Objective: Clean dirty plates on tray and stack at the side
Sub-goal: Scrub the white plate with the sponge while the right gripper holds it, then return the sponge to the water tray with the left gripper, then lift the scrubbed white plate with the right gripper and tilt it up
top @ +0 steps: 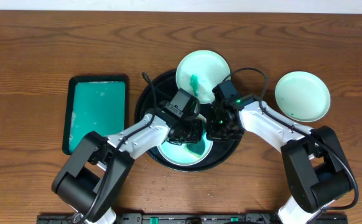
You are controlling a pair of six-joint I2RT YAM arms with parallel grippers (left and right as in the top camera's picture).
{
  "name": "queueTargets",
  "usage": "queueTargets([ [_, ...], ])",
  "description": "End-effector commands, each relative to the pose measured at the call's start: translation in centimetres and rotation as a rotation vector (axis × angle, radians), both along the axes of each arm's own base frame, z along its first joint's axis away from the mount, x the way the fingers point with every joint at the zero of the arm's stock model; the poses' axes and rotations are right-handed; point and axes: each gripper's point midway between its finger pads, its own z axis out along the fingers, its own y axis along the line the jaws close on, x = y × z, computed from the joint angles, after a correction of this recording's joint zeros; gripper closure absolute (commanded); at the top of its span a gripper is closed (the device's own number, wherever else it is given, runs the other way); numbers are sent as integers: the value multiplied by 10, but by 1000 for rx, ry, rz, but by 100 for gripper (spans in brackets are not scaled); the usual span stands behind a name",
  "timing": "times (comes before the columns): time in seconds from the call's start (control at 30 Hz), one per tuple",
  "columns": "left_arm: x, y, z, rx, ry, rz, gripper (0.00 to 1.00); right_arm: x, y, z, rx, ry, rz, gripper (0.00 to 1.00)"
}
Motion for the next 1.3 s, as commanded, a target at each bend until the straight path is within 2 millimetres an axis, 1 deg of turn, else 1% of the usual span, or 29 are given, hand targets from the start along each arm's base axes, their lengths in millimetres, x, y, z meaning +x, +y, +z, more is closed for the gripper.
queueTargets([
  [0.0, 11, 20, 8, 38, -28, 64, 93, -10, 7, -2, 19, 28, 32, 99],
  [0.13, 19, 54, 33, 126, -95, 136, 93, -9, 7, -2, 19, 27, 32, 99],
  [0.33, 21, 109, 73, 283, -214, 243, 93, -8, 8, -2, 23, 20, 32, 99],
  [0.4, 24, 131, 82, 334, -243, 298, 93, -8, 8, -2, 23, 20, 32, 99],
  [0.47, 28, 153, 86, 369, -246, 351, 93, -8, 8, -2, 23, 20, 32, 99],
  [0.63, 41, 208, 80, 406, -193, 493, 93, -8, 8, -2, 22, 20, 39, 99],
  [0.7, 48, 228, 79, 397, -188, 525, 93, -9, 7, -2, 22, 19, 42, 99],
  [0.83, 60, 262, 78, 378, -190, 607, 93, -8, 8, -2, 23, 16, 49, 99],
  [0.93, 65, 287, 71, 379, -168, 675, 93, -8, 8, -2, 24, 14, 49, 99],
  [1.0, 67, 296, 61, 370, -139, 691, 93, -8, 8, -2, 24, 14, 49, 99],
  [1.07, 68, 300, 49, 360, -109, 680, 93, -8, 8, -2, 24, 13, 49, 99],
  [1.13, 66, 307, 33, 372, -61, 692, 93, -8, 8, -2, 24, 12, 53, 99],
  [1.27, 65, 311, 12, 382, -6, 698, 93, -9, 7, -2, 23, 15, 56, 99],
])
